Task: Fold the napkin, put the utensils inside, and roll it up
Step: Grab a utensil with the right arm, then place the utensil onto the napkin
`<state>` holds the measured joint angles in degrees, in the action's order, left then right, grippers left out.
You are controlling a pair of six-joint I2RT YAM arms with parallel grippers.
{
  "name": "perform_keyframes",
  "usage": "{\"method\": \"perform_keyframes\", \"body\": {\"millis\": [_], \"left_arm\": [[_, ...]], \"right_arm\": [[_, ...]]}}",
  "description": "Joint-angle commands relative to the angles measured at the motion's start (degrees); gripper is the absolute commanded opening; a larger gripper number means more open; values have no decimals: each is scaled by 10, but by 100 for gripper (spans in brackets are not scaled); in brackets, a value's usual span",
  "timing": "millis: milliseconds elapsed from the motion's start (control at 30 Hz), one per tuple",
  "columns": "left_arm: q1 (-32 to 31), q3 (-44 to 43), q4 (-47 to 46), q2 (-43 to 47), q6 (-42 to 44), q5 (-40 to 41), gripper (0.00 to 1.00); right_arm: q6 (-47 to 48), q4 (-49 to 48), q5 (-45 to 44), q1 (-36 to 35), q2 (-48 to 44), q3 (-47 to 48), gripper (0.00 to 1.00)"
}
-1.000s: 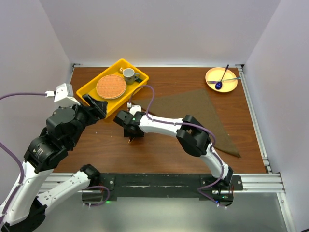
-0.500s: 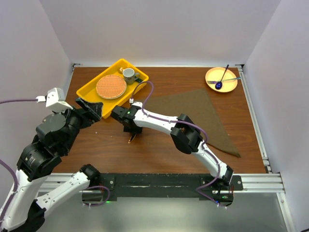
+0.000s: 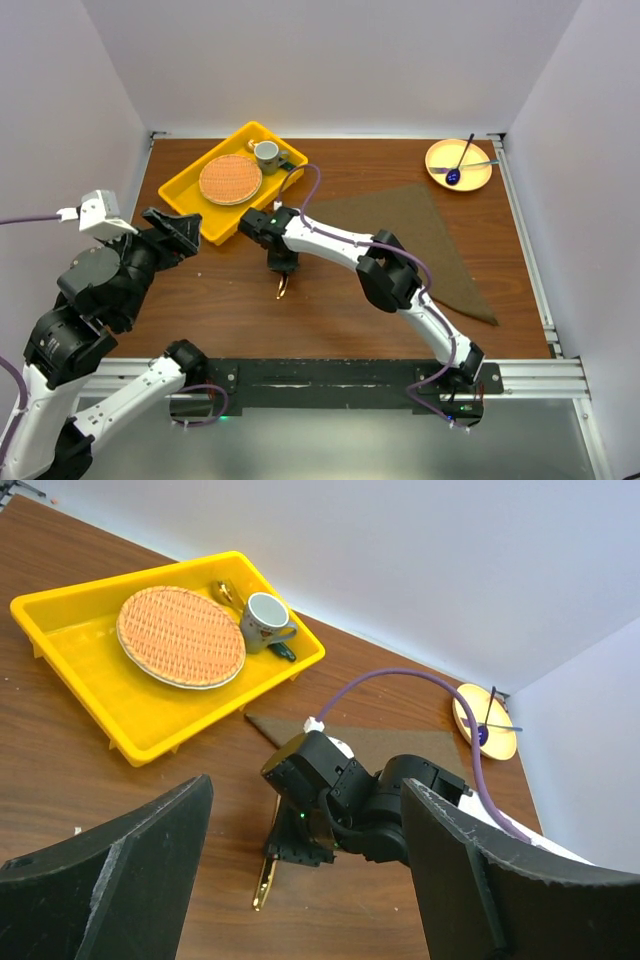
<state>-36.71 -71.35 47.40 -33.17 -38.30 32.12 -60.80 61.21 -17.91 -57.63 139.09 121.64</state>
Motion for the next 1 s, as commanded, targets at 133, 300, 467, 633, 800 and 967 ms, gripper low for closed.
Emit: {"method": "perform_keyframes", "body": {"millis": [133, 300, 467, 633, 800, 967], "left_arm": [[3, -20, -9, 11, 12, 13, 81], [2, -15, -13, 10, 14, 9, 81], [2, -18, -16, -1, 7, -4, 81], [3, -8, -18, -2, -6, -10, 81], [3, -8, -20, -11, -9, -14, 81], [3, 2, -31, -22, -6, -22, 81]], "right_arm": [[153, -77, 63, 8, -14, -120, 0], [409, -110, 31, 8, -103, -131, 0], [502, -153, 53, 8, -159, -188, 0], [536, -200, 66, 8, -219, -236, 0], [581, -189, 51, 10, -252, -236, 0], [682, -174, 83, 70, -290, -273, 0]]}}
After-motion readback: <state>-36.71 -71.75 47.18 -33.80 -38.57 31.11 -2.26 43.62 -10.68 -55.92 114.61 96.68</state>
